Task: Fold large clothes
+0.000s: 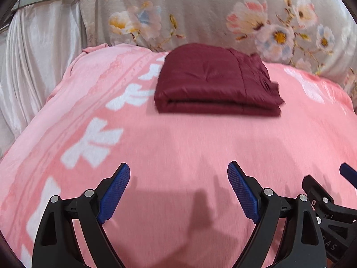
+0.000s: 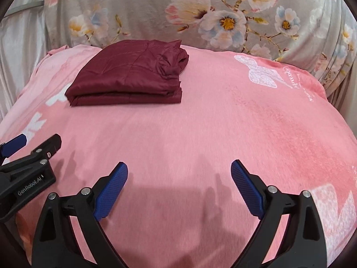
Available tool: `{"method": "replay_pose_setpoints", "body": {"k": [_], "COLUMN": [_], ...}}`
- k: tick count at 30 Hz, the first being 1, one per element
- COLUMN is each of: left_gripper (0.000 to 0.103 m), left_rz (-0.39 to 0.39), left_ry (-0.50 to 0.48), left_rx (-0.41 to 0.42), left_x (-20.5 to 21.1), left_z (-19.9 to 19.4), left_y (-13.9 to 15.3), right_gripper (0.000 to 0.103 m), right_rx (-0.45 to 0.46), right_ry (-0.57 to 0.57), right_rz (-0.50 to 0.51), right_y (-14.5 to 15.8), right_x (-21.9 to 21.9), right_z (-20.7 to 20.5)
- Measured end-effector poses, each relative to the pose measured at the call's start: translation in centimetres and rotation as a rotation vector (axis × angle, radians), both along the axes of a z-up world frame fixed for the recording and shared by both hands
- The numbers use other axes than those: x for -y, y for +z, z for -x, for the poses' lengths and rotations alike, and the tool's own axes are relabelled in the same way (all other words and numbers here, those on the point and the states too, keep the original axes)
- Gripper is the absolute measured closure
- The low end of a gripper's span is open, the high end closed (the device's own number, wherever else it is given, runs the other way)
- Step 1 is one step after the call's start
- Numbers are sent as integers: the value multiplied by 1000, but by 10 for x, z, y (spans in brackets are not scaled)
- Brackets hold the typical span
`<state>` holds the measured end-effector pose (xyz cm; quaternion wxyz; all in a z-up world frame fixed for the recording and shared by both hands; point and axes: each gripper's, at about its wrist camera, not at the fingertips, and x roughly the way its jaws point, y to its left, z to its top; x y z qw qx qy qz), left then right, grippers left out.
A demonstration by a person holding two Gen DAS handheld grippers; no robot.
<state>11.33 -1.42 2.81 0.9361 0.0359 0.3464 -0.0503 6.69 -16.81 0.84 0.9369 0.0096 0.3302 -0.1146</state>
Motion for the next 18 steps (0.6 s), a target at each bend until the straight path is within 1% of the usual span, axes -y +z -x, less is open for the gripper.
{"method": "replay_pose_setpoints", "body": {"k": [5, 8, 18], "left_gripper": [16, 16, 16], "left_rz": [-7, -7, -32], "left_ry": [11, 21, 36], "left_rx": [-37, -42, -54], "left_x": [-4, -6, -5], "left_z": [17, 21, 19], "left_y": [-6, -7, -11], "right_gripper": [12, 12, 11], "right_rx": [-15, -21, -30], "right_ry": [-13, -17, -14], "right_rz": [-3, -2, -2], "right_y": [-3, -4, -4], "right_x": [-2, -3, 0], "right_z": [17, 23, 25]}}
